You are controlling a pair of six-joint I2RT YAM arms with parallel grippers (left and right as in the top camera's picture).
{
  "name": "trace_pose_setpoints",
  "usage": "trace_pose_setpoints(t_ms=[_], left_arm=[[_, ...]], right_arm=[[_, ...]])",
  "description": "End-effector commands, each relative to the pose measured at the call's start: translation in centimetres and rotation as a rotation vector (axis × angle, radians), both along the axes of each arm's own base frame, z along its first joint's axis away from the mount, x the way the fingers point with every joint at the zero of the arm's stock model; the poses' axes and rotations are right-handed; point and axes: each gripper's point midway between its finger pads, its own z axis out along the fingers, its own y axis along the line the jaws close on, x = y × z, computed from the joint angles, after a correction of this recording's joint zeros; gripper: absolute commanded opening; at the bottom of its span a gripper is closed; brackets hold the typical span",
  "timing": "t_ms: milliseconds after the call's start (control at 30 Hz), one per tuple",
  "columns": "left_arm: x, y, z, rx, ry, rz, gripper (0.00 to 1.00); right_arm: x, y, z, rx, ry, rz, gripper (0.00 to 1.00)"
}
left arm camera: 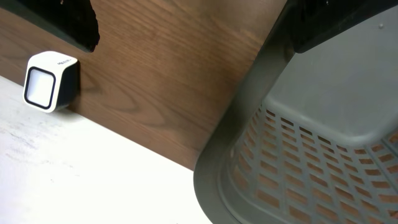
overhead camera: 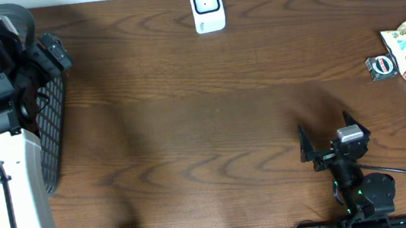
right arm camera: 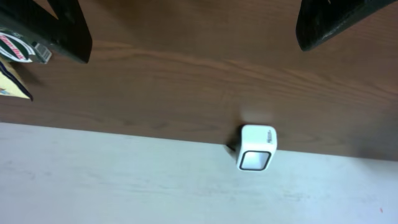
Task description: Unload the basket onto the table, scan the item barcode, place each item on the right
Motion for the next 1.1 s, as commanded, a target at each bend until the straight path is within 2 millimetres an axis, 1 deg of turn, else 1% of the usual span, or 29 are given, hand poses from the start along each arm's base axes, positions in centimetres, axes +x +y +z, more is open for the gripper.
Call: trace_pose_setpoints(t_ms=[0, 67, 200, 333, 533, 767, 1067], left_arm=[[-0.22, 1.35, -0.87, 0.018, 0.036, 0.051, 0.98], [-0.22, 1.35, -0.87, 0.018, 0.036, 0.051, 0.98], [-0.22, 1.35, -0.87, 0.018, 0.036, 0.051, 0.98], [-0.22, 1.35, -0.87, 0.018, 0.036, 0.051, 0.98], [-0.22, 1.35, -0.87, 0.018, 0.036, 0.051, 0.98], [-0.22, 1.35, -0.87, 0.018, 0.036, 0.051, 0.98], [-0.22, 1.35, -0.87, 0.018, 0.036, 0.051, 0.98]], right_arm=[[0.08, -0.89, -0.12, -0.048, -0.005, -0.044, 0.99], [0.09, -0.99, -0.13, -0.043, -0.004, -0.051, 0.99], [0.09, -0.99, -0.13, 0.043, 0.01, -0.057, 0.99], [0.08, -0.93, -0.14, 0.089, 0.018, -0.058, 0.99], [0.07, -0.86, -0.2, 0.094, 0.021, -0.057, 0.99], [0.14, -1.62, -0.3, 0.096, 0.024, -0.101, 0.99], [0.14, -1.58, -0.31, 0.092, 0.024, -0.099, 0.99]])
